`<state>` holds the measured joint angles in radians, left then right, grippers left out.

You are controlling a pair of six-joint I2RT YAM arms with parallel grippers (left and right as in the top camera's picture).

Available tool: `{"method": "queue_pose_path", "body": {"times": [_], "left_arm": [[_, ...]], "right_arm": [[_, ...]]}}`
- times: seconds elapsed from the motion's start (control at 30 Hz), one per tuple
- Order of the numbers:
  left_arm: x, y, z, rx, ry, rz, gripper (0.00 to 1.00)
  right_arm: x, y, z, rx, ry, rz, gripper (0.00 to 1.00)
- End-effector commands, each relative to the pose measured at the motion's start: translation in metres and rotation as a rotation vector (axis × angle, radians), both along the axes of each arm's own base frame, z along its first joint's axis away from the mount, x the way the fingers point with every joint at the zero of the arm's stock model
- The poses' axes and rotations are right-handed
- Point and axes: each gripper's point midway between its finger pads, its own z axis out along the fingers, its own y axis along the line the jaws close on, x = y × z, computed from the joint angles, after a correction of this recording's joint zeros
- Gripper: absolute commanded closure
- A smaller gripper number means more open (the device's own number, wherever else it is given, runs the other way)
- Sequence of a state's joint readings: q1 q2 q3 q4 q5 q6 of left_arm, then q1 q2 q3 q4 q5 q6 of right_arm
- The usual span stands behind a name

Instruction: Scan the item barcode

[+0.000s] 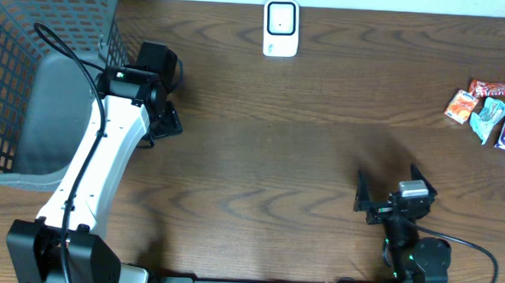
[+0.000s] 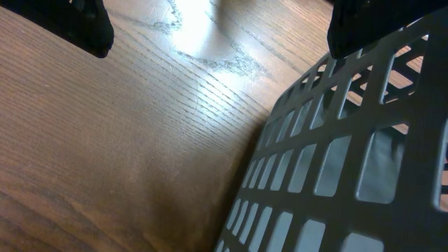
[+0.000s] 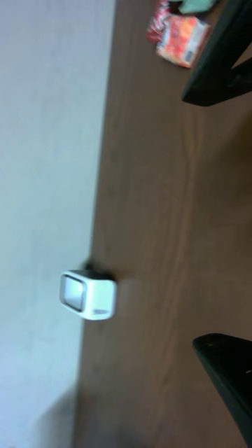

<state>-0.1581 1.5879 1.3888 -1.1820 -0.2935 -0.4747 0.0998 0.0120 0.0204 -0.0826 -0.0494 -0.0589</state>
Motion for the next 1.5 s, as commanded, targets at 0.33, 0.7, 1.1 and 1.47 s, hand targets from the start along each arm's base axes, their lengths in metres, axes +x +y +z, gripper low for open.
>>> {"method": "queue_pose_path", "body": {"times": [0.33, 0.7, 1.1, 1.47], "left_arm": [[-0.001, 0.002, 0.003, 0.005, -0.006, 0.011, 0.02], [-0.001, 0.002, 0.003, 0.005, -0.006, 0.011, 0.02], [-0.001, 0.002, 0.003, 0.005, -0.006, 0.011, 0.02], [-0.001, 0.002, 0.003, 0.005, -0.006, 0.011, 0.02]], "right_arm": [[0.001, -0.006, -0.004, -0.051, -0.005, -0.027, 0.01], [0.002, -0.021, -0.005, -0.025, 0.002, -0.109, 0.01], [0.003, -0.026, -0.005, 0.119, 0.017, -0.131, 0.01], [0.002, -0.021, -0.004, 0.117, 0.014, -0.107, 0.01]]}}
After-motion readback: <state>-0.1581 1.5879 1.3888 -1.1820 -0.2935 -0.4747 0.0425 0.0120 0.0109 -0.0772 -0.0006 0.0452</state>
